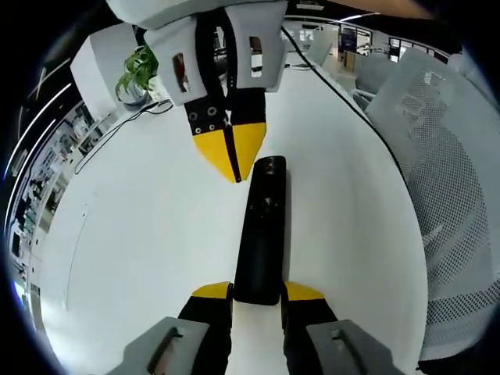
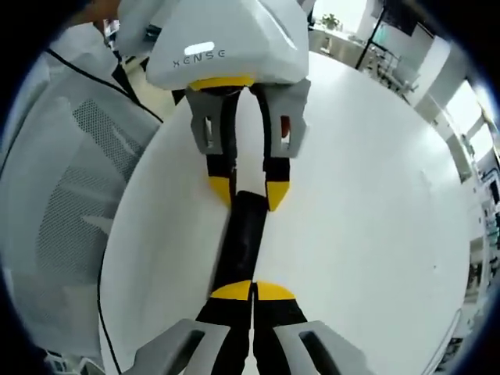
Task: Press the specified remote control buttons in sequence, fully releasing each button before pressing the next.
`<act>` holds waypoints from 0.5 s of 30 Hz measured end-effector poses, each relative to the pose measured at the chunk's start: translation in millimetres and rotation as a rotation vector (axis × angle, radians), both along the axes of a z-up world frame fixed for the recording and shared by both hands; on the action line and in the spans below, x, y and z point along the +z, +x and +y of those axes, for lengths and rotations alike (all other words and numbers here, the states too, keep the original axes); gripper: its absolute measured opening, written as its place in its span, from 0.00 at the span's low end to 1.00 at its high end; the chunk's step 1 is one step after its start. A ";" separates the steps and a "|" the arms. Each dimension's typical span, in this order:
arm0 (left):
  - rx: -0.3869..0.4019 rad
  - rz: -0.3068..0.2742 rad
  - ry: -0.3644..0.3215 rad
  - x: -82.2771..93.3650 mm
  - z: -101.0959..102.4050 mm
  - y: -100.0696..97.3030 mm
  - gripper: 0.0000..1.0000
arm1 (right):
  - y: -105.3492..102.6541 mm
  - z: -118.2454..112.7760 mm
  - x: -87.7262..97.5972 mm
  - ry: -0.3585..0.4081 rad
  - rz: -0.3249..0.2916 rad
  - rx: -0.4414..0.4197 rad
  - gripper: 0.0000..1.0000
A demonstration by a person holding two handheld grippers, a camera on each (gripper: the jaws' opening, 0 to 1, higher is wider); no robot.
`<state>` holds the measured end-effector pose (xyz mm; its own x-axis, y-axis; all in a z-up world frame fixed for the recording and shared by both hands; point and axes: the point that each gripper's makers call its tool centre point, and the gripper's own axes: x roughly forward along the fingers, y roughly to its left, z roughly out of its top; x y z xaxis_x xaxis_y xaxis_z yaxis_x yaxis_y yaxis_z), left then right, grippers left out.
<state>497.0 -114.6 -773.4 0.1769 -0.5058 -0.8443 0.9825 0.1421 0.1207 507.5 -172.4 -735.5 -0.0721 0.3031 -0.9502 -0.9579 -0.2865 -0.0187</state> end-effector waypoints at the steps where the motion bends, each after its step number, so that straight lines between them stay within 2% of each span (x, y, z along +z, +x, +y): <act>1: 0.000 0.000 -0.001 0.0 -0.1 0.0 0.23 | 0.3 0.0 0.6 0.000 -0.005 0.003 0.00; 12: 0.009 0.002 0.000 -0.2 0.0 0.1 0.23 | -4.2 2.3 7.3 0.011 -0.013 0.004 0.00; 15: 0.010 0.002 0.000 -0.3 0.0 0.2 0.23 | -6.0 2.8 3.8 0.012 -0.005 -0.009 0.00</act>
